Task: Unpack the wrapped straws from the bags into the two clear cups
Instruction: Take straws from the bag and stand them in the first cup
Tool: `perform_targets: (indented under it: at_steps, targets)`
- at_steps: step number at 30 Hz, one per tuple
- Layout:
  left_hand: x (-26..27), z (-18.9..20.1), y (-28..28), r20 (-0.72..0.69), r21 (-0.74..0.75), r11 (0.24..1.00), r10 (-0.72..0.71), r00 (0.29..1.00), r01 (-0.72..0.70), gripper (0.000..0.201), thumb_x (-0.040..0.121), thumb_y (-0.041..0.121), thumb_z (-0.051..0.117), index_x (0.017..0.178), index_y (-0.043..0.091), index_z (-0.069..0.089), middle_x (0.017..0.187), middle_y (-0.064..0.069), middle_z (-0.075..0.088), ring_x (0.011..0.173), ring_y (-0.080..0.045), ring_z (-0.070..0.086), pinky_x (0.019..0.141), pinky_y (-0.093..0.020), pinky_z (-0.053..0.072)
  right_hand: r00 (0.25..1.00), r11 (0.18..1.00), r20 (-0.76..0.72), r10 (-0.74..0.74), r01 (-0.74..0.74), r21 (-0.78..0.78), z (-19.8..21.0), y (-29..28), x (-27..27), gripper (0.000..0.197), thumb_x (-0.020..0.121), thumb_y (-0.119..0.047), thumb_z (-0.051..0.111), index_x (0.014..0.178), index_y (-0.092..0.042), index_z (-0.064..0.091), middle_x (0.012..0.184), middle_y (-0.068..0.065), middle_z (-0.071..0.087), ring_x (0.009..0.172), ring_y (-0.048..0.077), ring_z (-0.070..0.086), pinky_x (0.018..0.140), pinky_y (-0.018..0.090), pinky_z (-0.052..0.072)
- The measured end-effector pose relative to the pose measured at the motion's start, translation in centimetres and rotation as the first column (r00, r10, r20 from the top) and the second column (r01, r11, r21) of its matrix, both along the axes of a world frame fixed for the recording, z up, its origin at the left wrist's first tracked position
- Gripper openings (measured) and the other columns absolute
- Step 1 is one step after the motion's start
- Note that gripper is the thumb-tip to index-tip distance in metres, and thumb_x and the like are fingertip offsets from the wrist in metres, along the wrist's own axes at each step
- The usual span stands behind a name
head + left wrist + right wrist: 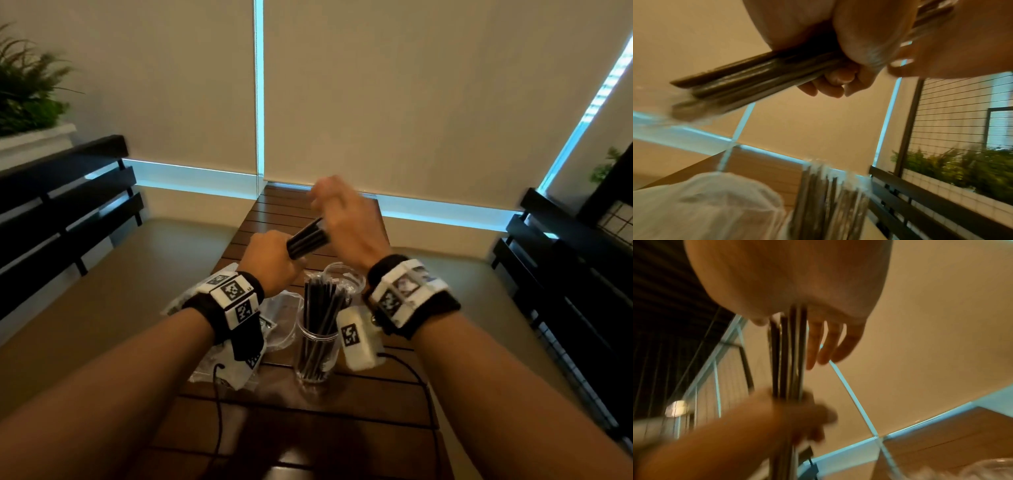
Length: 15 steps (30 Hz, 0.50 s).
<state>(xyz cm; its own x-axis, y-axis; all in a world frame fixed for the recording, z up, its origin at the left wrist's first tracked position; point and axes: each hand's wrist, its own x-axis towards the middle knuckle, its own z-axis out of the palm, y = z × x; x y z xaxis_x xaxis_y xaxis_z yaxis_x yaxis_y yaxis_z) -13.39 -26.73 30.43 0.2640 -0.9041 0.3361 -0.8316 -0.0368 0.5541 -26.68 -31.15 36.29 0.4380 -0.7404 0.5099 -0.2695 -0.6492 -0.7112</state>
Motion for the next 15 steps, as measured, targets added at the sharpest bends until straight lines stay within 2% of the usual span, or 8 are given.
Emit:
perform_targets:
  at_steps: [1, 3, 6, 8, 10, 12, 14, 15]
  targets:
    - [-0.5, 0.1, -0.3, -0.024, -0.007, 1.000, -0.019, 1.000, 0.019, 0.038, 0.084, 0.016, 0.065, 0.051, 0.021, 0.046, 0.049, 0.005, 0.049, 0.046, -0.010, 0.045, 0.043, -0.017, 0.029, 0.997, 0.999, -0.074, -0.011, 0.009, -0.032, -0.9, 0.4, 0.6, 0.050, 0.096, -0.050, 0.034, 0.084, -0.011, 0.064, 0.080, 0.006, 0.067, 0.076, 0.022, 0.062, 0.071, 0.043, 0.053]
    - [-1.0, 0.1, -0.3, -0.048, -0.009, 0.999, -0.039, 0.998, 0.038, 0.037, 0.084, 0.014, 0.064, 0.052, 0.021, 0.048, 0.048, 0.005, 0.051, 0.043, -0.008, 0.045, 0.041, -0.011, 0.032, 0.991, 0.990, -0.083, -0.101, 0.092, -0.106, -2.4, 0.5, 1.2, 0.048, 0.093, -0.054, 0.041, 0.069, -0.017, 0.062, 0.064, -0.002, 0.062, 0.062, 0.017, 0.059, 0.064, 0.043, 0.053]
    - [-0.4, -0.3, -0.2, -0.019, 0.015, 0.999, -0.030, 0.999, 0.030, 0.033, 0.086, 0.020, 0.064, 0.055, 0.022, 0.052, 0.053, 0.002, 0.056, 0.049, -0.013, 0.052, 0.051, -0.024, 0.042, 0.985, 0.970, -0.037, -0.170, 0.161, -0.180, -3.6, -0.4, 1.0, 0.037, 0.087, -0.057, 0.055, 0.066, -0.026, 0.057, 0.061, -0.012, 0.058, 0.058, 0.005, 0.055, 0.056, 0.028, 0.051]
    - [-0.2, -0.3, -0.3, -0.002, 0.010, 1.000, -0.023, 1.000, 0.023, 0.035, 0.086, 0.022, 0.065, 0.054, 0.025, 0.049, 0.053, 0.003, 0.056, 0.050, -0.012, 0.051, 0.053, -0.026, 0.041, 0.990, 0.968, 0.009, -0.142, 0.141, -0.209, -3.7, -0.3, 1.1, 0.032, 0.087, -0.047, 0.063, 0.066, -0.024, 0.056, 0.060, -0.012, 0.056, 0.056, 0.004, 0.053, 0.055, 0.022, 0.047]
    - [-0.6, -0.1, -0.2, -0.015, -0.030, 0.997, -0.068, 0.998, 0.067, 0.033, 0.084, 0.024, 0.067, 0.056, 0.025, 0.050, 0.053, 0.005, 0.055, 0.048, -0.007, 0.048, 0.053, -0.023, 0.039, 0.985, 0.955, 0.076, -0.157, 0.171, -0.243, -3.5, -0.1, 1.3, 0.032, 0.089, -0.031, 0.064, 0.063, -0.018, 0.052, 0.055, -0.011, 0.048, 0.051, 0.005, 0.044, 0.052, 0.019, 0.039]
    - [-0.6, 0.0, 0.2, -0.026, -0.062, 0.992, -0.114, 0.993, 0.112, 0.025, 0.081, 0.033, 0.073, 0.066, 0.023, 0.055, 0.058, 0.008, 0.057, 0.050, -0.005, 0.048, 0.052, -0.019, 0.036, 0.969, 0.937, 0.122, -0.213, 0.238, -0.257, -2.8, -0.3, 1.1, 0.034, 0.087, -0.020, 0.063, 0.058, -0.018, 0.045, 0.050, -0.012, 0.038, 0.046, 0.005, 0.035, 0.049, 0.013, 0.030]
    - [0.5, -0.6, 0.6, -0.008, -0.053, 0.995, -0.090, 0.996, 0.090, 0.029, 0.076, 0.043, 0.077, 0.077, 0.024, 0.055, 0.064, 0.010, 0.055, 0.056, -0.003, 0.049, 0.052, -0.019, 0.033, 0.945, 0.929, 0.185, -0.270, 0.307, -0.209, -2.0, -0.8, 0.2, 0.033, 0.081, -0.015, 0.065, 0.055, -0.018, 0.044, 0.048, -0.013, 0.034, 0.044, 0.005, 0.031, 0.049, 0.012, 0.031]
    - [1.2, -1.0, 0.8, 0.006, -0.029, 0.998, -0.056, 0.998, 0.057, 0.030, 0.077, 0.044, 0.076, 0.077, 0.025, 0.053, 0.064, 0.011, 0.054, 0.058, -0.004, 0.049, 0.052, -0.019, 0.032, 0.931, 0.928, 0.218, -0.292, 0.332, -0.173, -1.7, -1.0, -0.3, 0.032, 0.079, -0.014, 0.065, 0.054, -0.016, 0.046, 0.047, -0.013, 0.034, 0.044, 0.005, 0.031, 0.048, 0.012, 0.031]
